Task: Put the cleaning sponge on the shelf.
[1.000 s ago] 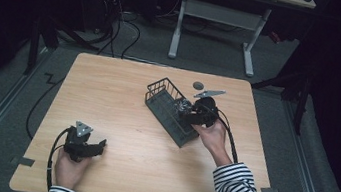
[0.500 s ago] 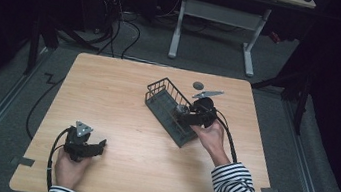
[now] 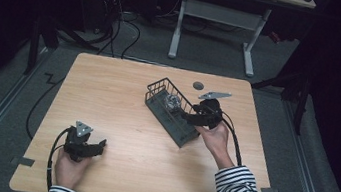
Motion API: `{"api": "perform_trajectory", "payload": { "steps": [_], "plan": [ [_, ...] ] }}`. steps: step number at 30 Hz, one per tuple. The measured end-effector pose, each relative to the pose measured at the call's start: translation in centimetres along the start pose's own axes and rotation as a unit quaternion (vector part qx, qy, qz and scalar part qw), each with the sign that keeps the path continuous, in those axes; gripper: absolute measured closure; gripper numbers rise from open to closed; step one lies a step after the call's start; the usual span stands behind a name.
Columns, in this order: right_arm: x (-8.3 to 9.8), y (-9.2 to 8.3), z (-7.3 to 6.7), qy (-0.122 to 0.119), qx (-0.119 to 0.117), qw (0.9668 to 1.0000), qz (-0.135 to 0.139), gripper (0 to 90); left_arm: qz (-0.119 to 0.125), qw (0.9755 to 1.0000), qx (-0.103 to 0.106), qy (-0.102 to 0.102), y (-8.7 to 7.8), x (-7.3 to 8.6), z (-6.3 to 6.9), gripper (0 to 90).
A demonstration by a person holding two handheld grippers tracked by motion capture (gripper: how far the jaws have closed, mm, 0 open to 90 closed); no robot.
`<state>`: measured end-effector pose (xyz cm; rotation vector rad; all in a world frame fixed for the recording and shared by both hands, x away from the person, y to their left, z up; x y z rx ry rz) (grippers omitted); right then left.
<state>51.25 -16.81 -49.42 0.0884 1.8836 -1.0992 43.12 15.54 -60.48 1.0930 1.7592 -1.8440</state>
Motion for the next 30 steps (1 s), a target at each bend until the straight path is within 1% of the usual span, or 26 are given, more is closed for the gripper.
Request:
{"api": "perform_trajectory", "payload": {
  "steps": [4, 8, 9, 12, 14, 15, 17, 19, 21, 23, 24, 26, 28, 30],
  "plan": [
    [-0.3, -1.5, 0.0, -0.007, 0.006, 0.9998, 0.018, 37.8, 0.000, 1.0000, 0.000, 0.000, 0.0, 0.0, 0.0, 20.9],
    [-0.2, -2.9, 0.0, -0.014, 0.013, 0.9994, 0.028, 38.8, 0.000, 1.0000, 0.000, 0.000, 0.0, 0.0, 0.0, 20.9],
    [-0.1, -3.2, 0.1, -0.017, 0.015, 0.9992, 0.032, 39.7, 0.000, 1.0000, 0.000, 0.000, 0.0, 0.0, 0.0, 20.9],
    [0.6, -4.3, 0.1, -0.012, 0.017, 0.9988, 0.043, 40.4, -0.001, 1.0000, 0.000, 0.000, 0.0, 0.0, 0.0, 20.9],
    [1.0, -5.0, 0.2, -0.017, 0.027, 0.9986, 0.042, 40.9, 0.000, 1.0000, 0.000, 0.000, 0.0, 0.0, 0.0, 20.9],
    [1.0, -5.5, 0.2, -0.018, 0.028, 0.9982, 0.050, 41.6, 0.000, 1.0000, 0.000, 0.000, 0.0, 0.0, 0.0, 20.9],
    [1.2, -6.4, 0.2, -0.015, 0.027, 0.9977, 0.060, 41.6, 0.000, 1.0000, 0.000, 0.000, 0.0, 0.0, 0.0, 20.9],
    [1.6, -7.2, 0.3, -0.012, 0.030, 0.9973, 0.065, 41.7, 0.000, 1.0000, 0.000, 0.000, 0.0, 0.0, 0.0, 20.9],
    [2.1, -7.8, 0.5, -0.010, 0.035, 0.9974, 0.062, 41.7, 0.000, 1.0000, 0.000, 0.000, 0.0, 0.0, 0.0, 20.9],
    [2.4, -8.4, 0.6, -0.013, 0.040, 0.9969, 0.066, 41.7, 0.000, 1.0000, 0.000, 0.000, 0.0, 0.0, 0.0, 20.9],
    [2.4, -8.8, 0.6, -0.013, 0.042, 0.9965, 0.070, 42.1, -0.001, 1.0000, 0.000, 0.000, 0.0, 0.0, 0.0, 20.8],
    [2.5, -9.5, 0.5, -0.009, 0.039, 0.9955, 0.085, 42.5, 0.000, 1.0000, 0.000, 0.000, 0.0, 0.0, 0.0, 20.9],
    [2.9, -10.0, 0.6, -0.005, 0.039, 0.9951, 0.091, 42.6, -0.001, 1.0000, 0.000, 0.000, 0.0, 0.0, 0.0, 20.9],
    [3.2, -10.6, 0.6, -0.005, 0.043, 0.9946, 0.094, 42.6, -0.001, 1.0000, 0.000, 0.001, 0.0, 0.0, 0.0, 20.9]
  ]
}}
Point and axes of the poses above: each handheld gripper's, and its own axes: y roughly forward along the jaws, x roughly out of its underside, z roughly to its right, the point moved 10 cm from there along y, roughly forward along the jaws, and after that the axes turned 8 degrees about -x, right-handed, at the moved point
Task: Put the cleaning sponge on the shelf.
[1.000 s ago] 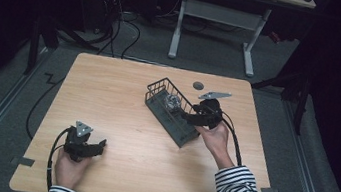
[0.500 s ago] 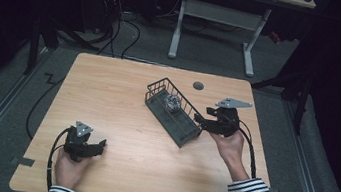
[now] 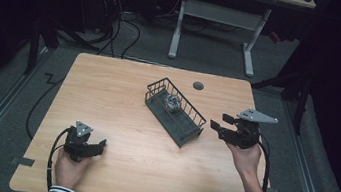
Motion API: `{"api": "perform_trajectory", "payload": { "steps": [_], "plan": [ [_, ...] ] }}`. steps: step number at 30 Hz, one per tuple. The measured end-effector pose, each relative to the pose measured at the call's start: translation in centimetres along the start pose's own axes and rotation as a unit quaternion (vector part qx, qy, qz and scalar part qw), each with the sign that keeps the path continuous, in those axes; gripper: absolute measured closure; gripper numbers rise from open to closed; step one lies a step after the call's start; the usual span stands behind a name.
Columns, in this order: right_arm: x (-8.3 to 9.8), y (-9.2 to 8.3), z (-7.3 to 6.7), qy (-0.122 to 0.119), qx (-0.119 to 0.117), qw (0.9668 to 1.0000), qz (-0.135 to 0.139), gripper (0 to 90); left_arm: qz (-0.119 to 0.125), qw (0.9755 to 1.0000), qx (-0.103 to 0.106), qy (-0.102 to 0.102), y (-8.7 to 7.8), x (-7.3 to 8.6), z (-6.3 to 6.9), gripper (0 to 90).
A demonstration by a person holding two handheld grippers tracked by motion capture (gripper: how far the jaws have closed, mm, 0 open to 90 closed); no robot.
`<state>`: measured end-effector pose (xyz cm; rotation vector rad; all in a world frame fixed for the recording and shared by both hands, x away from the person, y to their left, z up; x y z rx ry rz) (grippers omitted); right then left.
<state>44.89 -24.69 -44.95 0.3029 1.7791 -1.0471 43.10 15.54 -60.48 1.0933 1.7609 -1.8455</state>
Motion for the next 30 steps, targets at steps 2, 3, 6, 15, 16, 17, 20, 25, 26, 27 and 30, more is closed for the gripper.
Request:
{"api": "perform_trajectory", "payload": {
  "steps": [2, 3, 6, 15, 16, 17, 20, 25, 26, 27, 30],
  "plan": [
    [-0.1, -0.7, -0.1, 0.000, -0.001, 0.9999, 0.011, 42.8, 0.000, 1.0000, 0.000, 0.000, 0.0, 0.0, 0.0, 20.9],
    [0.0, -0.9, -0.1, 0.002, -0.004, 0.9999, 0.015, 42.8, 0.000, 1.0000, 0.000, 0.000, 0.0, 0.0, 0.0, 20.8],
    [0.4, -1.5, -0.2, 0.000, -0.001, 0.9999, 0.015, 42.3, 0.000, 1.0000, 0.000, 0.000, 0.0, 0.0, 0.0, 20.8],
    [2.4, -2.9, 0.2, 0.012, 0.006, 0.9997, 0.018, 41.6, 0.000, 1.0000, 0.000, 0.001, 0.0, 0.0, 0.0, 20.8],
    [2.5, -3.1, 0.3, 0.014, 0.007, 0.9997, 0.019, 41.6, 0.000, 1.0000, 0.000, 0.000, 0.0, 0.0, 0.0, 20.8],
    [2.7, -3.2, 0.3, 0.017, 0.007, 0.9996, 0.021, 41.7, 0.000, 1.0000, -0.001, 0.000, 0.0, 0.0, 0.0, 20.8],
    [3.2, -3.5, 0.6, 0.019, 0.011, 0.9995, 0.022, 41.7, 0.000, 1.0000, -0.001, 0.000, 0.0, 0.0, 0.0, 20.8],
    [4.0, -3.7, 1.0, 0.032, 0.013, 0.9991, 0.025, 41.8, 0.000, 1.0000, -0.001, 0.001, 0.0, 0.0, 0.0, 20.8],
    [4.2, -3.7, 1.1, 0.034, 0.015, 0.9990, 0.025, 41.8, 0.000, 1.0000, -0.001, 0.000, 0.0, 0.0, 0.0, 20.8],
    [4.4, -3.8, 1.2, 0.037, 0.016, 0.9989, 0.026, 41.8, 0.000, 1.0000, -0.001, 0.000, 0.0, 0.0, 0.0, 20.8],
    [4.9, -3.9, 1.5, 0.044, 0.017, 0.9985, 0.029, 41.9, 0.000, 1.0000, -0.001, 0.000, 0.0, 0.0, 0.0, 20.8]
  ]
}}
Point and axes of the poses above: each handheld gripper's, and its own axes: y roughly forward along the jaws, x roughly out of its underside, z roughly to its right, the point moved 10 cm from there along y, roughly forward along the jaws, and after that the axes turned 8 degrees about -x, right-handed, at the moved point
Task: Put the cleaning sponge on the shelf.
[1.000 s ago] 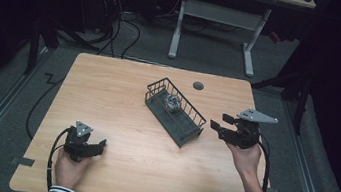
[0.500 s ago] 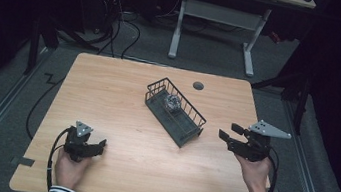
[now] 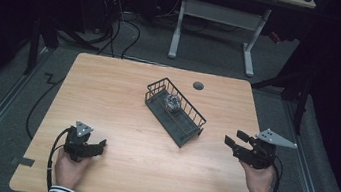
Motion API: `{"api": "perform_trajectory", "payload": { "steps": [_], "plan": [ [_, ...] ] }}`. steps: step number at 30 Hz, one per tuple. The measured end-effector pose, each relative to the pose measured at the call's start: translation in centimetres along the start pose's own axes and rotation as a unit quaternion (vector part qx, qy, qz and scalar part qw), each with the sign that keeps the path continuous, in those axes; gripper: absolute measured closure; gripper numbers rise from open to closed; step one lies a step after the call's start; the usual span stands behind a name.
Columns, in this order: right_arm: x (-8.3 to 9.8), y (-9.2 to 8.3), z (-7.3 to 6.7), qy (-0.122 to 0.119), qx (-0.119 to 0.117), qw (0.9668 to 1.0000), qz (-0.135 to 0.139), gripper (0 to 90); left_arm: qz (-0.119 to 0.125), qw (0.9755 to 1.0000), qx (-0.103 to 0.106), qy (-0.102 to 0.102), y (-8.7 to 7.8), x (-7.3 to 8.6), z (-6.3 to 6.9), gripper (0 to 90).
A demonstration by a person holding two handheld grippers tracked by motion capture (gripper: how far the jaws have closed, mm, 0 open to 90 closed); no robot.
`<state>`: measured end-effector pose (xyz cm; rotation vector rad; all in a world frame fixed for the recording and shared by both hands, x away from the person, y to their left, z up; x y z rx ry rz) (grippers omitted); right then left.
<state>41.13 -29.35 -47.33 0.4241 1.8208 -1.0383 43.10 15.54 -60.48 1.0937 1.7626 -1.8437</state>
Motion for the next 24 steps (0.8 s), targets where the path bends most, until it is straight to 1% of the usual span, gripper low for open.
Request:
{"api": "perform_trajectory", "payload": {
  "steps": [6, 20, 24],
  "plan": [
    [1.1, -0.5, 0.6, 0.020, -0.002, 0.9998, 0.006, 42.2, 0.000, 1.0000, 0.000, 0.000, 0.0, 0.0, 0.0, 20.8],
    [4.4, -1.2, 2.3, 0.066, 0.009, 0.9977, 0.003, 42.5, 0.001, 1.0000, -0.001, 0.000, 0.0, 0.0, 0.0, 20.8],
    [5.1, -1.2, 2.6, 0.072, 0.012, 0.9973, 0.001, 42.5, 0.000, 1.0000, -0.001, -0.001, 0.0, 0.0, 0.0, 20.8]
  ]
}}
Point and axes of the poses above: each handheld gripper's, and its own axes: y roughly forward along the jaws, x roughly out of its underside, z roughly to its right, the point moved 10 cm from there along y, roughly forward along the jaws, and after that the axes turned 8 degrees about -x, right-handed, at the moved point
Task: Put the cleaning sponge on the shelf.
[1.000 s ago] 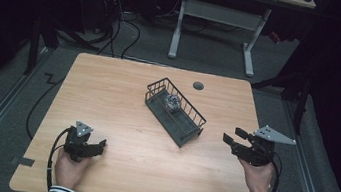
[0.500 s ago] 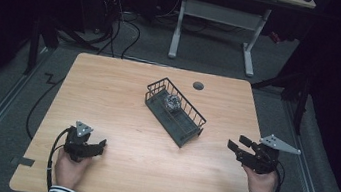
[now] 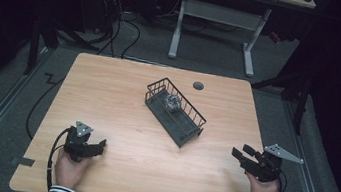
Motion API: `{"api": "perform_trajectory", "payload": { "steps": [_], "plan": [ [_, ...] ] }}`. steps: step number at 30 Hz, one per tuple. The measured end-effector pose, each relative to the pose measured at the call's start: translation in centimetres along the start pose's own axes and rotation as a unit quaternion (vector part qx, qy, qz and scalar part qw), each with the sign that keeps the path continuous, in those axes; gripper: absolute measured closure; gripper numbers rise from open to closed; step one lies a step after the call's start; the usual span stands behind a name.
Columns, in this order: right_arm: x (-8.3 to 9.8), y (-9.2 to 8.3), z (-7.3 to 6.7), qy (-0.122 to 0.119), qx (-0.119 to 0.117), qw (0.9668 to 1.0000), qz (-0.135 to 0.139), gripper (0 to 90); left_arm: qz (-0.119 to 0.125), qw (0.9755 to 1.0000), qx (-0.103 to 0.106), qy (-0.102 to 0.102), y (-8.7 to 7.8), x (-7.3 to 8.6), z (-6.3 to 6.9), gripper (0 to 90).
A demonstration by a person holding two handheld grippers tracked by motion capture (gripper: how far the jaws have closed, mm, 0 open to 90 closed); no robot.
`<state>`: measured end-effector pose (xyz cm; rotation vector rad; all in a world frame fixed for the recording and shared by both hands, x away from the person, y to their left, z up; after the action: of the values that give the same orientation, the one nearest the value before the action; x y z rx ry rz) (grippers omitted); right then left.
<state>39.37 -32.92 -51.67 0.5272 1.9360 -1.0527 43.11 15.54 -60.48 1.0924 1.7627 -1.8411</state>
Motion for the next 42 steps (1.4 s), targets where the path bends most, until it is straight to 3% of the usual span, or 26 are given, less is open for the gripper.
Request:
{"api": "perform_trajectory", "payload": {
  "steps": [11, 31, 42],
  "plan": [
    [1.6, 1.3, 0.4, 0.006, -0.004, 0.9999, -0.008, 40.9, 0.000, 1.0000, 0.000, 0.000, 0.0, 0.0, 0.0, 20.9],
    [4.1, 4.0, 1.3, -0.011, 0.036, 0.9979, -0.054, 41.0, 0.000, 1.0000, 0.000, 0.000, 0.0, 0.0, 0.0, 20.9],
    [5.3, 5.1, 1.1, -0.013, 0.034, 0.9968, -0.071, 39.9, 0.000, 1.0000, 0.001, 0.000, 0.0, 0.0, 0.0, 20.9]
  ]
}}
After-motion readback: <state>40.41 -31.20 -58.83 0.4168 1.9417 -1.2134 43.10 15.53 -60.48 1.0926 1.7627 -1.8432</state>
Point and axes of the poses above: each handheld gripper's, and its own axes: y roughly forward along the jaws, x roughly out of its underside, z roughly to its right, the point moved 10 cm from there along y, roughly forward along the jaws, and after that the axes turned 8 degrees about -x, right-handed, at the moved point
